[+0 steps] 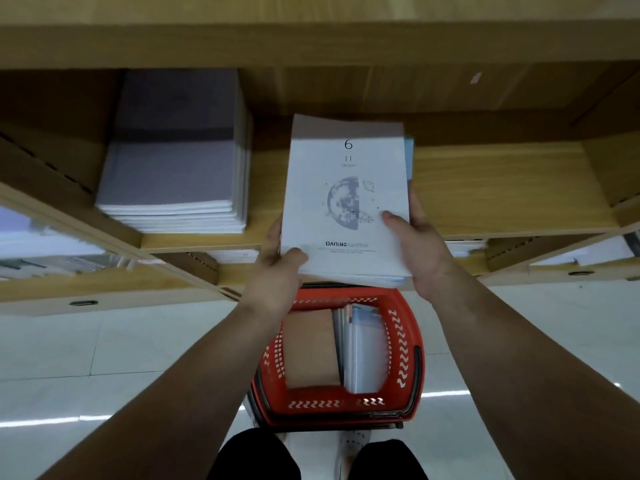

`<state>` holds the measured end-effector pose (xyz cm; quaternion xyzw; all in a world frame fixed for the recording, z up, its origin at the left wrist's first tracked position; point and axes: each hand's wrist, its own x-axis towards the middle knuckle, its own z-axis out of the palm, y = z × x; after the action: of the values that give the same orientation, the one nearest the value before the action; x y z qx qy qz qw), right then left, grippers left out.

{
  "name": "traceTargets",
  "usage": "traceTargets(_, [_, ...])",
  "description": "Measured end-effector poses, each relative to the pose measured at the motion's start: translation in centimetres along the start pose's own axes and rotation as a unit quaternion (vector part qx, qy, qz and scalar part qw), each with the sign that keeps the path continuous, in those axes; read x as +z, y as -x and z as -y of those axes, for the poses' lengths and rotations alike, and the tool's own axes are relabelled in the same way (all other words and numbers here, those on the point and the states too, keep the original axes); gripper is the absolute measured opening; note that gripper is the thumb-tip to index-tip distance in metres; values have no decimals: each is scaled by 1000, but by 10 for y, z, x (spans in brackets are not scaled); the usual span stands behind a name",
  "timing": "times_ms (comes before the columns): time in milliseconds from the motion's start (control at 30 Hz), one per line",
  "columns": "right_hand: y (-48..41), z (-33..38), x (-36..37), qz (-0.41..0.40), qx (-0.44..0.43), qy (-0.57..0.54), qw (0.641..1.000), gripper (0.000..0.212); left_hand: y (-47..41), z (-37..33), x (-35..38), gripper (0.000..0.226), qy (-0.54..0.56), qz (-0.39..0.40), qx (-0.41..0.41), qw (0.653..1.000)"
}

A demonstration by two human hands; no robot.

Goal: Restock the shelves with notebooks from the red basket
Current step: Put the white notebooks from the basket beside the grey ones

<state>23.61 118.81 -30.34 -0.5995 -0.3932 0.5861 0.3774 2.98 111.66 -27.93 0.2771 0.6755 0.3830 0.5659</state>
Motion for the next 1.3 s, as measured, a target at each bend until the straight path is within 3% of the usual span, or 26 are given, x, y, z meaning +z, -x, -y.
traceTargets(133, [-12,7,20,-3,-15,23,1000,64,-3,3,-4,60,136,-56,-1,989])
traceTargets(267, [-27,21,38,-3,-22,40,999,54,-15,-15,-5,51,234,-157,-124,951])
traceTargets(333, [-35,26,44,-1,-30,43,999,52,-17,-22,1,38,278,-133,-183,934])
traceTargets(467, [-53,34,55,14,-41,40,998,56,-30,-35,4,18,329,-102,-168,923])
traceTargets(633, [-83,47,80,16,-47,60,997,17,-52,-47,-11,11,315,-123,-150,929])
traceTargets(867, [-84,52,75,26,-31,51,998,23,-43,-33,-6,27,261,-103,-150,948])
traceTargets(967, [-72,30,60,27,56,-69,996,61,-43,-22,-9,76,332,-33,-142,932])
traceTargets(1033, [-67,10,53,53,91,-166,981,77,-43,-22,-10,86,395,14,-136,908])
traceTargets(1133, [-66,-3,58,77,77,-181,977,71,-43,-24,-9,80,428,39,-128,894])
traceTargets(1300, [-65,-4,78,68,24,-186,980,54,-44,-19,-8,72,416,33,-110,902])
